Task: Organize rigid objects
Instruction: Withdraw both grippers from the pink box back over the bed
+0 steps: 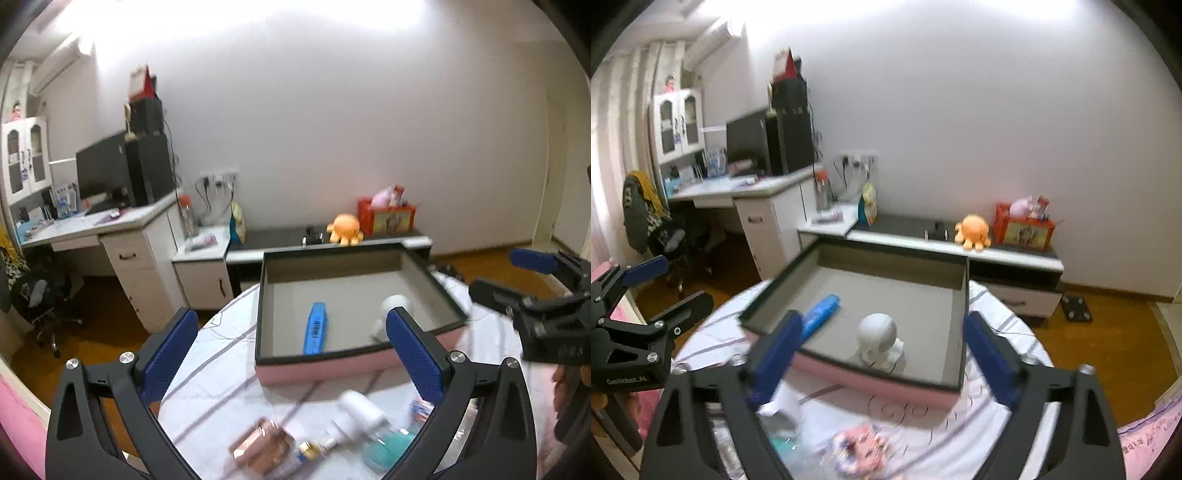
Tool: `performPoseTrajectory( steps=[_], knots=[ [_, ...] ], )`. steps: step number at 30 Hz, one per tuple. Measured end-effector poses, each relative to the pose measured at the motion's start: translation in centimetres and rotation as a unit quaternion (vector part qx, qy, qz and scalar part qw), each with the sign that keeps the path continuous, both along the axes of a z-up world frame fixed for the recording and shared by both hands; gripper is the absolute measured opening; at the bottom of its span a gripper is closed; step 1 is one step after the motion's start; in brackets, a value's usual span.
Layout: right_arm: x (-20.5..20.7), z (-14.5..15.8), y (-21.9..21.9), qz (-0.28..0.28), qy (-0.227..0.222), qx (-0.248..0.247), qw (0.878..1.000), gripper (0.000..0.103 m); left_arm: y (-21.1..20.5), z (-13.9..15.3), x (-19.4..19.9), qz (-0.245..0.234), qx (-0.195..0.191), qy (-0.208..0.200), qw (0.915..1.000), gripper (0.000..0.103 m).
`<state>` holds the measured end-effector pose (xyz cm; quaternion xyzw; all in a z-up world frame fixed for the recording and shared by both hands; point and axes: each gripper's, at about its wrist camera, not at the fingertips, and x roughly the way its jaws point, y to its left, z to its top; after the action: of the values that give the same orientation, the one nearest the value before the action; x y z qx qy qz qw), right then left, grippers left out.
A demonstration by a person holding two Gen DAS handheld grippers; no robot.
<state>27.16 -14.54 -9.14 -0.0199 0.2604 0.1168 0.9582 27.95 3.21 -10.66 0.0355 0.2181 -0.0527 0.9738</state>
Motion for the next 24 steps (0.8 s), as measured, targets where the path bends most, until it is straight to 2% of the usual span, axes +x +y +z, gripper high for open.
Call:
performPoseTrajectory(
  steps=[6,11,13,16,24],
  knots=[
    [-8.8,1.9,-0.3,0.002,-0.067,0.022,0.997,0.103,0.0,1.6,-8.5,-0.019,-0.033,-0.045,0.9982,0.103],
    [-13.7,2.3,-0.6,-0.029,-0.105,0.021,0.994,0.103,-0.2,2.5,-13.9,0.0,-0.028,-0.088,0.9957,0.103],
    [-15.3,2.3,-0.6,-0.04,-0.116,0.016,0.992,0.103,-0.6,2.8,-15.5,0.013,-0.005,-0.104,0.9945,0.103],
    [-17.1,2.4,-0.4,-0.051,-0.126,0.01,0.991,0.103,-0.9,2.9,-16.5,0.014,0.012,-0.115,0.9932,0.103],
    [-19.9,2.5,-0.7,-0.058,-0.136,0.0,0.989,0.103,-1.6,2.7,-18.1,0.008,0.021,-0.113,0.9933,0.103]
  ],
)
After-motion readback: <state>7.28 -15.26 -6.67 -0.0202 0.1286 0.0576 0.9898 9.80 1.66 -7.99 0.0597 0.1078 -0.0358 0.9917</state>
